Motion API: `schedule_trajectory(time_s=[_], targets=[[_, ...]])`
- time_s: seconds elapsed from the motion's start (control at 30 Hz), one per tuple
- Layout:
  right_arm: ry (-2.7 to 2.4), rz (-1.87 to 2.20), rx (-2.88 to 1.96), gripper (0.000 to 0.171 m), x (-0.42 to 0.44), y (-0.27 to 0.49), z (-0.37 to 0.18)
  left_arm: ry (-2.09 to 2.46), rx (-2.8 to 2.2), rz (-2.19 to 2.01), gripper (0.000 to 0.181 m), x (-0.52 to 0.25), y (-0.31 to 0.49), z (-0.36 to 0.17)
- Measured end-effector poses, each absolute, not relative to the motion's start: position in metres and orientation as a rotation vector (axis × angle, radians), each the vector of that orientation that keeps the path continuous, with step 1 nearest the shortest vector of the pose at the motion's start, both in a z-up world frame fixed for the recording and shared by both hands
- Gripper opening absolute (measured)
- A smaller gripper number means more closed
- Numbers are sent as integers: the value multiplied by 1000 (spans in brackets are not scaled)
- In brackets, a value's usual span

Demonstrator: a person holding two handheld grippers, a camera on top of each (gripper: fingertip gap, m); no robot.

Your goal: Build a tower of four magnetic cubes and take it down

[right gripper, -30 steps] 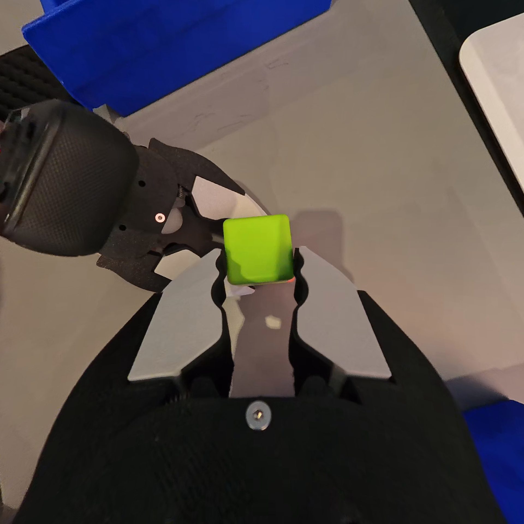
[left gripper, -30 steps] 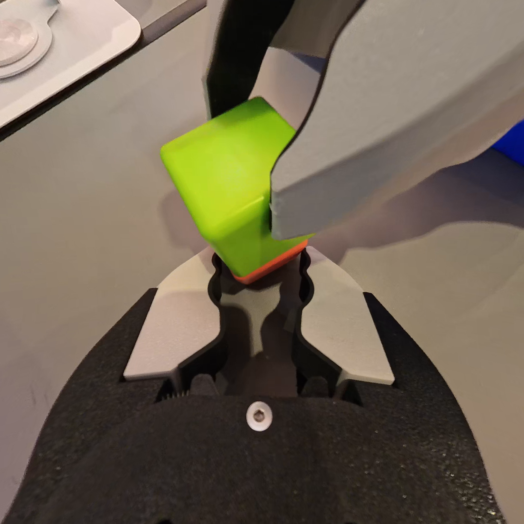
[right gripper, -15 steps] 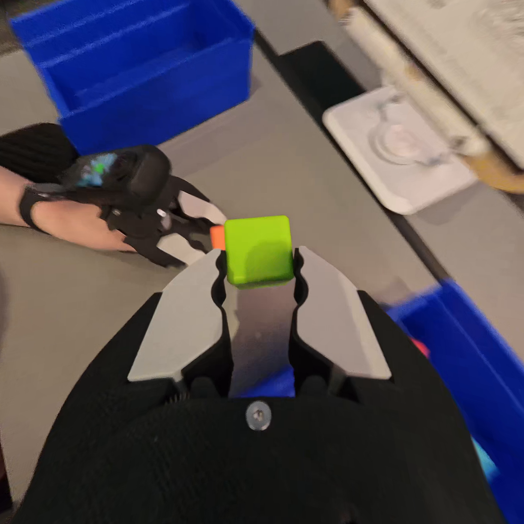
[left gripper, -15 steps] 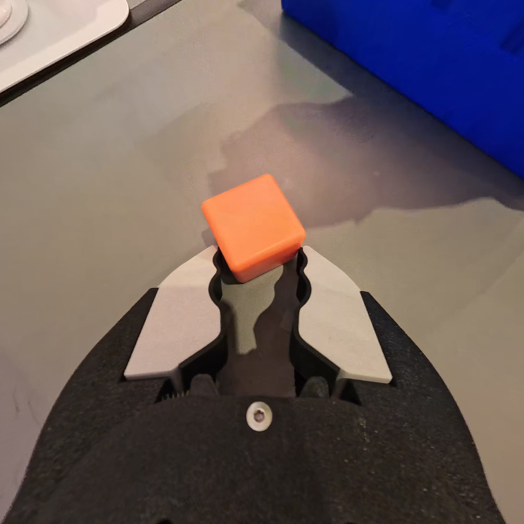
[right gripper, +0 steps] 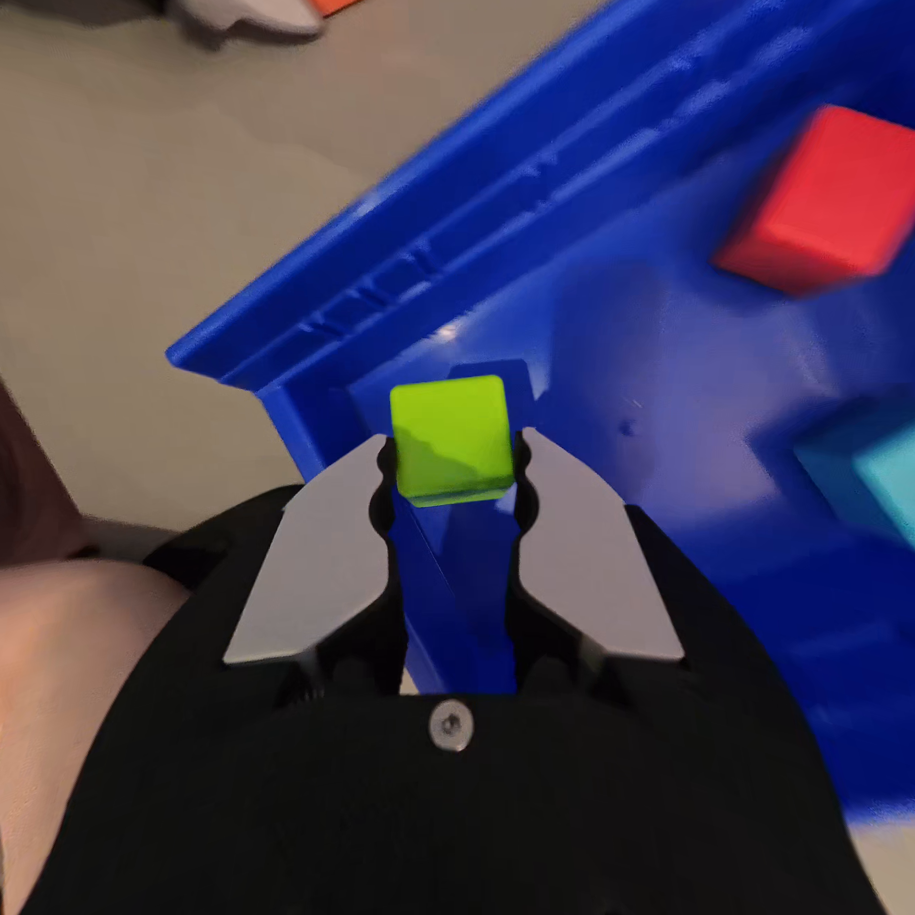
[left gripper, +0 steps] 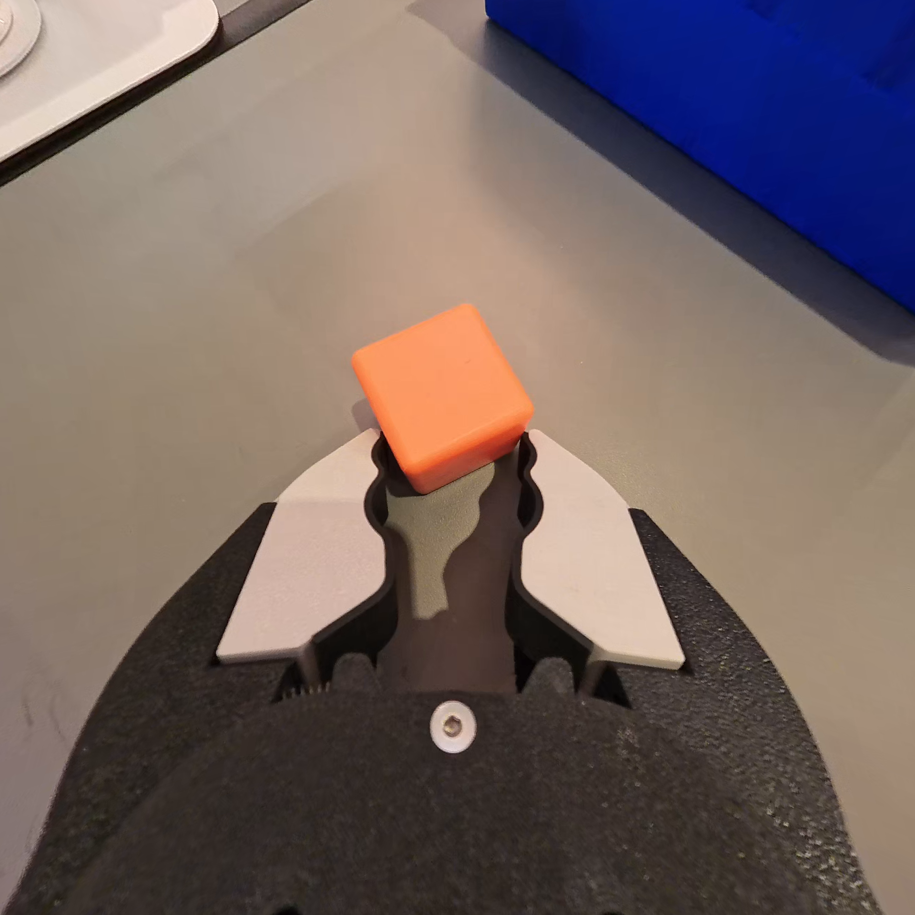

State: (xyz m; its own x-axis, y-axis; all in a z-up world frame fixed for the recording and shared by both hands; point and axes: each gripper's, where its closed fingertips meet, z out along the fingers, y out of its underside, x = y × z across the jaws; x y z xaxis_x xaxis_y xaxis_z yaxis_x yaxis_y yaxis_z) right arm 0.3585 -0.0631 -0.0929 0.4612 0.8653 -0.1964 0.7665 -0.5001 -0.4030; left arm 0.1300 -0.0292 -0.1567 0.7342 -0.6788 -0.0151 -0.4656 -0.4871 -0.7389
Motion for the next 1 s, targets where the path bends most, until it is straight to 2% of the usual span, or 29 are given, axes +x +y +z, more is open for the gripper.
schedule_trajectory(time_s=[0.17, 0.4, 0.53, 0.63, 0.73, 0.83, 0.9, 1.0], targets=[[-1638, 677, -2424, 48, 329, -78, -115, 860, -2173, -360, 50, 130, -30, -157], [-1521, 744, -2521, 55, 332, -78, -116, 867, -2171, -362, 50, 131, -30, -157], [-1386, 621, -2404, 58, 342, -58, -87, 890, -2159, -380, 50, 133, -32, -156], [-1188, 459, -2270, 56, 346, -29, -45, 879, -2112, -417, 50, 136, -32, -145], [-963, 675, -2073, 55, 313, -19, 21, 888, -2021, -431, 50, 137, -34, -118], [-774, 1116, -1953, 53, 264, -30, 71, 894, -1871, -398, 50, 134, -38, -78], [-738, 1347, -1965, 54, 235, -39, 75, 885, -1767, -374, 50, 131, -44, -51], [-772, 1302, -2085, 66, 204, -32, 46, 878, -1643, -322, 50, 128, -53, -20]])
